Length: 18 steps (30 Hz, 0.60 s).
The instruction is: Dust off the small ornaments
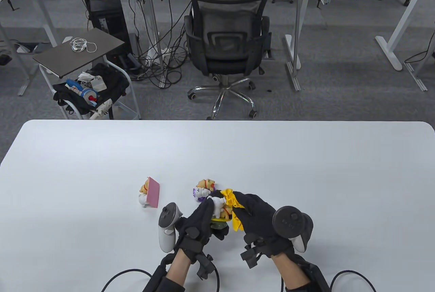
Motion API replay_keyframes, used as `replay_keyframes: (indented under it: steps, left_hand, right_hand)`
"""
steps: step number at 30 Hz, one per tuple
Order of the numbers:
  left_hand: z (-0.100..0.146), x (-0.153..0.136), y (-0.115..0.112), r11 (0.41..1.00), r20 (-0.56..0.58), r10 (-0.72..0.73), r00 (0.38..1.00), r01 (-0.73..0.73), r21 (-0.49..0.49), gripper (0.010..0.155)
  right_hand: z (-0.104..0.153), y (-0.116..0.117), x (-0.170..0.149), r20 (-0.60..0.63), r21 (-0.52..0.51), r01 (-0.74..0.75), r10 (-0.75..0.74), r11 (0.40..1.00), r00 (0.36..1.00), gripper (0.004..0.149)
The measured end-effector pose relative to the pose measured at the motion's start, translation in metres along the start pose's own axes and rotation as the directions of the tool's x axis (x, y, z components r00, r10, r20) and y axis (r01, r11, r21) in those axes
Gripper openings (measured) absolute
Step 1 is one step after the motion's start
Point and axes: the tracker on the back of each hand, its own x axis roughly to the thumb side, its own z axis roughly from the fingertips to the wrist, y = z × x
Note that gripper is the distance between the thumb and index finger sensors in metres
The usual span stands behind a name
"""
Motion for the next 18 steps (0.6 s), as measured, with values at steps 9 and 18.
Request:
replay_keyframes:
  steps: [9,18]
  left_hand:
    - [-0.002,0.0,-0.003,0.978,0.085,0.197,0.977,-0.19,-0.084,0.066]
    - [0.004,-0.001,0.008,0.997,-0.055,-0.026,0.998,0.03,0.073,0.065]
  right_hand:
    - [0.001,0.003,-0.012,-0.028,0.008,0.248,-0.248,0.969,0.968,0.047]
    - [0.011,0.006,0.016,0.219,-0.1,0.007,0.015,0.995,0.976,0.046]
